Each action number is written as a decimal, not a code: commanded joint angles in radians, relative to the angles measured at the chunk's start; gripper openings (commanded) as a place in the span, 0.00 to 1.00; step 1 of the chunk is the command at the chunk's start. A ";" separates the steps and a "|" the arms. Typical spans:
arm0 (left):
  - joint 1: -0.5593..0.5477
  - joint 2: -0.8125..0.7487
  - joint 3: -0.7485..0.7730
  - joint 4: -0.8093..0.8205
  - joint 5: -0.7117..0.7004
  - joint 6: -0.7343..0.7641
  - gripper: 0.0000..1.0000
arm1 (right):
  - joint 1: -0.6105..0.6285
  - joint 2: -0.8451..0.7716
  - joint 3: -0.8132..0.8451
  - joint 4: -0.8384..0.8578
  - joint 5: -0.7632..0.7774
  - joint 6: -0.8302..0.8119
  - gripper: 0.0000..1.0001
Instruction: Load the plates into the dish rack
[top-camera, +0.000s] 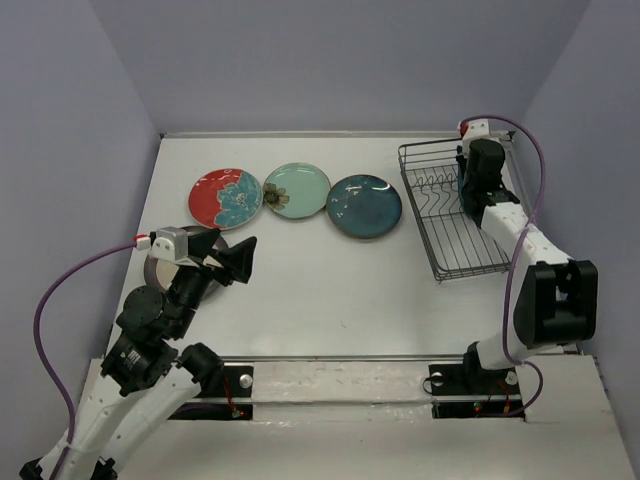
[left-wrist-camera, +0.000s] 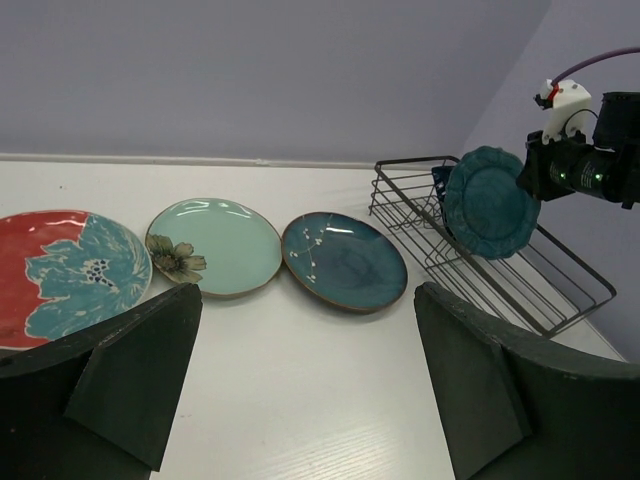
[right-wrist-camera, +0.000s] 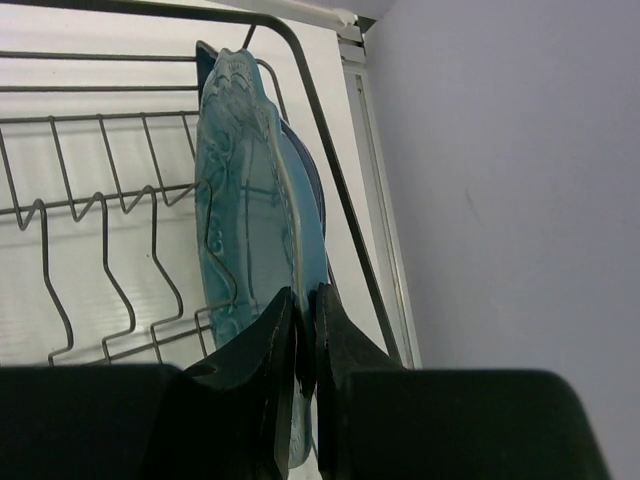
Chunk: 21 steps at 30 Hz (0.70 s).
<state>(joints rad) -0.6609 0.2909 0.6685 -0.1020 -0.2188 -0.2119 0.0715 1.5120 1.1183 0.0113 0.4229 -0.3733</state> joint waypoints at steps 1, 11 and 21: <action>-0.005 0.004 0.019 0.042 -0.019 0.003 0.99 | -0.004 0.043 0.051 0.104 0.046 0.112 0.13; 0.000 0.031 0.017 0.042 -0.036 0.002 0.99 | -0.004 -0.064 0.299 -0.200 -0.100 0.292 0.85; 0.060 0.076 0.019 0.053 -0.054 -0.007 0.99 | 0.425 -0.176 0.154 -0.113 -0.434 0.672 0.77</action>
<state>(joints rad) -0.6315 0.3439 0.6685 -0.1017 -0.2440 -0.2138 0.2565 1.3048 1.3415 -0.1650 0.1528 0.1085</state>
